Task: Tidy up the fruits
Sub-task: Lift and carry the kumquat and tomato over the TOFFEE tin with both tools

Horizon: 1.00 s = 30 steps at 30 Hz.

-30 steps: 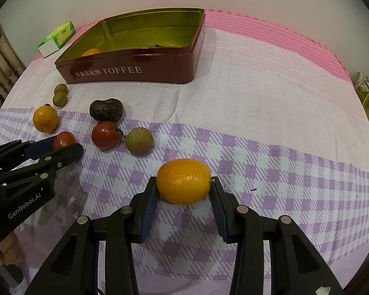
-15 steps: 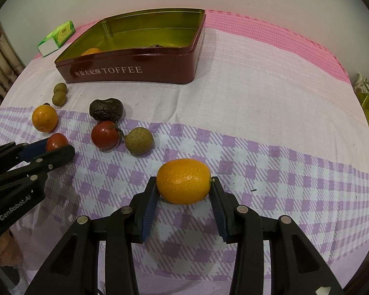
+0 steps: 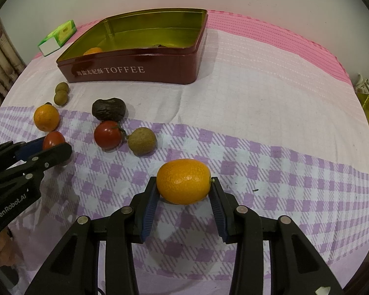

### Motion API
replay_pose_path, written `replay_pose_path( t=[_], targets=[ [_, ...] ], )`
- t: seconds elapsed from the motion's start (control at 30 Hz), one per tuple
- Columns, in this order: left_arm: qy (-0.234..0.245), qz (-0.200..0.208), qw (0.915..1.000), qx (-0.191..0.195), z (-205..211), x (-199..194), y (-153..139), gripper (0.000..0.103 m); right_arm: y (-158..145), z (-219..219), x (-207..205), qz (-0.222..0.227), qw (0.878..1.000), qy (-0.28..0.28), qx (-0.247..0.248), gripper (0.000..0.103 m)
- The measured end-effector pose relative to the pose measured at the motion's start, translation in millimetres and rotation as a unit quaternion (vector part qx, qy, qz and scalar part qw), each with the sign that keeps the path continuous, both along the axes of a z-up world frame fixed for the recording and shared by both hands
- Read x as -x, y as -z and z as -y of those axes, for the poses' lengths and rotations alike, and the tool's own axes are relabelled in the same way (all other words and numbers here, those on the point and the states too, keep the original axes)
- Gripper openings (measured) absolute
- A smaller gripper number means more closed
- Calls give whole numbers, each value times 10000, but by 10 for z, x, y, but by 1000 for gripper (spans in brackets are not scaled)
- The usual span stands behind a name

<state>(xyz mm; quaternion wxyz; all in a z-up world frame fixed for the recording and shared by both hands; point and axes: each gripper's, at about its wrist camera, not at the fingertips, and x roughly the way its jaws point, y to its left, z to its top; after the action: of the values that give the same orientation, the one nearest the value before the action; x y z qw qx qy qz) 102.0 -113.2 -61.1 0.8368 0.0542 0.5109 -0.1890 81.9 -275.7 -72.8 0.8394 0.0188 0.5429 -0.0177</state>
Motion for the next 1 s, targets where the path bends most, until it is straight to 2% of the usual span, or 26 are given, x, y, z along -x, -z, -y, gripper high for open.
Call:
replay_pose_path(
  t=[0.57, 1.0],
  targets=[
    [46, 134, 9997, 184, -34, -72, -210, 31, -213, -99, -82, 148, 9995, -236, 117, 38],
    [-164, 553, 9978, 319, -226, -414, -563, 31, -524, -130, -362, 454, 9982, -386, 116, 38]
  ],
)
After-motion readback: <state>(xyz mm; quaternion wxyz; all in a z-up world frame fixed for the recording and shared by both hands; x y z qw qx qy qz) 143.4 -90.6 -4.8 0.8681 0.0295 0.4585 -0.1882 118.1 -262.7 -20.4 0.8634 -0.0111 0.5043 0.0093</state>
